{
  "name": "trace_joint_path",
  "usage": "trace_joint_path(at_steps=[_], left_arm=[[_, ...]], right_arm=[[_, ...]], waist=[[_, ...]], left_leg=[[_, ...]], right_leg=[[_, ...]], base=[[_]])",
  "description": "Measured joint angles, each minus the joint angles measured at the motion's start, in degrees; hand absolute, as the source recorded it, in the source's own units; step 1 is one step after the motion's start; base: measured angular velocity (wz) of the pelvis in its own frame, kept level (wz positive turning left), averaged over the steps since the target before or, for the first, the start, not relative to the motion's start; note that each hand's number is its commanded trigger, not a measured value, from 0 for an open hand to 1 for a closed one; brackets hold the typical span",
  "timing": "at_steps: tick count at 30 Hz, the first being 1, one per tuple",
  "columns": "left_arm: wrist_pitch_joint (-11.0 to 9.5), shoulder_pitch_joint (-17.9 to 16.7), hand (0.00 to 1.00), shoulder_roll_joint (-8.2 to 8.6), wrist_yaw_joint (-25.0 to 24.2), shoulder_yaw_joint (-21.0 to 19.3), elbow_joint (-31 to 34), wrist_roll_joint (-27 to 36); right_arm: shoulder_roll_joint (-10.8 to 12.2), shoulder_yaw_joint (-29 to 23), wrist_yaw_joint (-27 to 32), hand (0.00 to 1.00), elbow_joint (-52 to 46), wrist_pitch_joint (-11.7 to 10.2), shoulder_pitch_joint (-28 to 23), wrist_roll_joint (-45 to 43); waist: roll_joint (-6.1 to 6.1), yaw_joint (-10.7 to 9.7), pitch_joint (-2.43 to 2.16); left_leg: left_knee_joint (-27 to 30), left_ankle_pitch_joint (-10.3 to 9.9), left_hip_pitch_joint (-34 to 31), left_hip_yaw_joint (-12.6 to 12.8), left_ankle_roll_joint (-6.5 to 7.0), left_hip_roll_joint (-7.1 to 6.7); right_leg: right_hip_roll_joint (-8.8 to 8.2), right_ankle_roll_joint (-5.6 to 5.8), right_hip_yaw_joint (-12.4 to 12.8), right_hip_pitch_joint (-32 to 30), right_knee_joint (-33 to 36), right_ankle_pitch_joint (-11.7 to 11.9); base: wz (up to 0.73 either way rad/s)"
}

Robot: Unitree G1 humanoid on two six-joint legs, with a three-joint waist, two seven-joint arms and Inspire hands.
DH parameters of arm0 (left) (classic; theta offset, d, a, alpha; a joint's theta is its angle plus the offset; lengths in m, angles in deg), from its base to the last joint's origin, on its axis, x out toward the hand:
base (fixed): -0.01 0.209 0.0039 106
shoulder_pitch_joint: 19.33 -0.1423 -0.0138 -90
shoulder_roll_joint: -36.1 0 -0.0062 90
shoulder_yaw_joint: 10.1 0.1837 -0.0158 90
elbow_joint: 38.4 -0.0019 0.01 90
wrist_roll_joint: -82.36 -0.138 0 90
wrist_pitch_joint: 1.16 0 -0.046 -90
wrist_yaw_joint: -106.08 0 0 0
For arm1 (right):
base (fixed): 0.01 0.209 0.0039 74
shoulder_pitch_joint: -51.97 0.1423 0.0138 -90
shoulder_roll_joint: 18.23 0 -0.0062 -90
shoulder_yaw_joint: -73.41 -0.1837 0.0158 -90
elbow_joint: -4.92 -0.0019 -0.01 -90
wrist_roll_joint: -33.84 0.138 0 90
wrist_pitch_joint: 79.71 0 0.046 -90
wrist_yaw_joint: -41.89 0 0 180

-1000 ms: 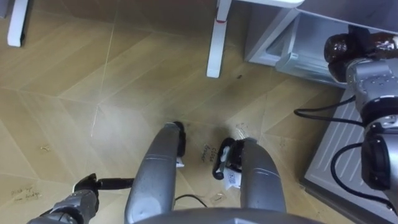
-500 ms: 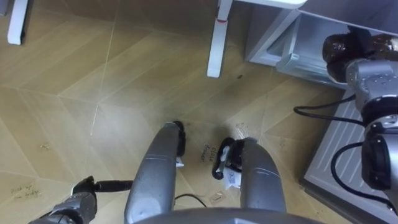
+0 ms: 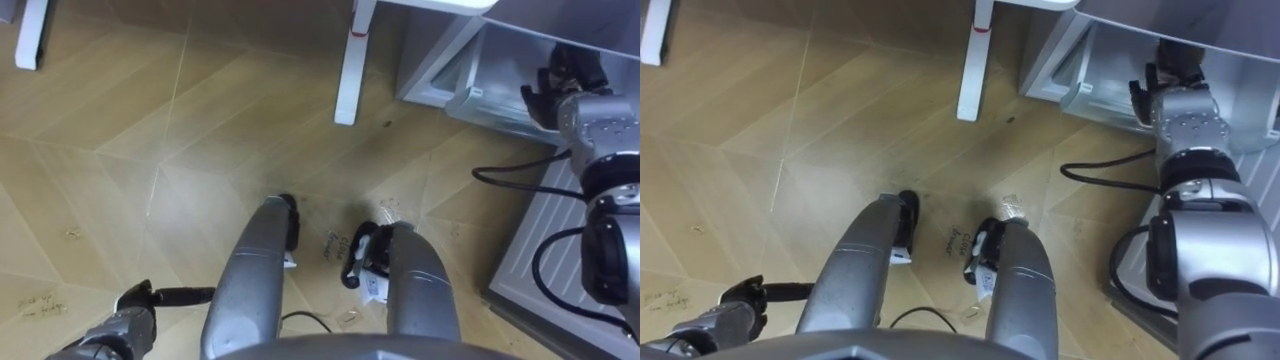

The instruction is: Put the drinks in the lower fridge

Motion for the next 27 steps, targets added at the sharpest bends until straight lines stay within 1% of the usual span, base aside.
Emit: trace_joint_path(at_steps=[13, 17, 21, 25, 27], left_arm=[[-0.51, 0.02, 0.0, 0.0, -0.01, -0.06, 0.0, -0.45], [-0.74, 0.02, 0.0, 0.0, -0.06, -0.25, 0.06, -0.49], [-0.91, -0.15, 0.0, 0.03, -0.25, -0.72, 0.06, -0.36], [-0.87, -0.21, 0.0, 0.01, -0.44, -0.71, 0.07, 0.03], [-0.82, -0.45, 0.0, -0.01, -1.17, -0.75, 0.1, 0.03]], right_arm=[[0.01, -0.01, -0.71, 0.0, -0.04, -0.02, -0.02, 0.58], [0.01, -0.02, -1.98, 0.0, 0.32, -0.03, -0.21, 0.4], [0.02, -0.01, -4.79, 0.0, 1.19, -0.01, -1.53, -0.49], [0.02, -0.01, -8.0, 0.0, 3.22, 0.23, -1.72, -0.57], [0.01, -0.01, -10.64, 0.0, 5.19, 0.82, -2.02, -0.61]], waist=[[0.05, -0.04, 0.0], [0.47, -0.06, 0.03], [1.36, 0.19, 0.12], [1.61, 0.1, 0.1], [1.71, 0.02, 0.06]], left_leg=[[0.01, -0.01, 0.05, 0.3, 0.02, 0.12], [-0.14, -0.01, 0.51, 0.3, 0.02, 0.17], [-1.61, 0.0, 2.95, 0.37, 0.02, 0.34], [-2.66, 0.0, 4.29, 0.54, 0.04, 0.16], [-3.23, 0.0, 5.35, 0.46, 0.04, 0.24]], right_leg=[[-0.03, -0.01, 0.03, 0.01, 0.03, 0.0], [0.02, -0.01, -0.04, 0.53, -0.22, 0.01], [0.07, 0.13, -0.17, 3.14, -1.97, 0.21], [0.12, 0.22, -0.15, 4.33, -2.8, 0.23], [0.05, 0.31, -0.34, 5.64, -3.8, 0.34]], base=[[0.0], [0.0], [0.0], [0.0], [0.0]])
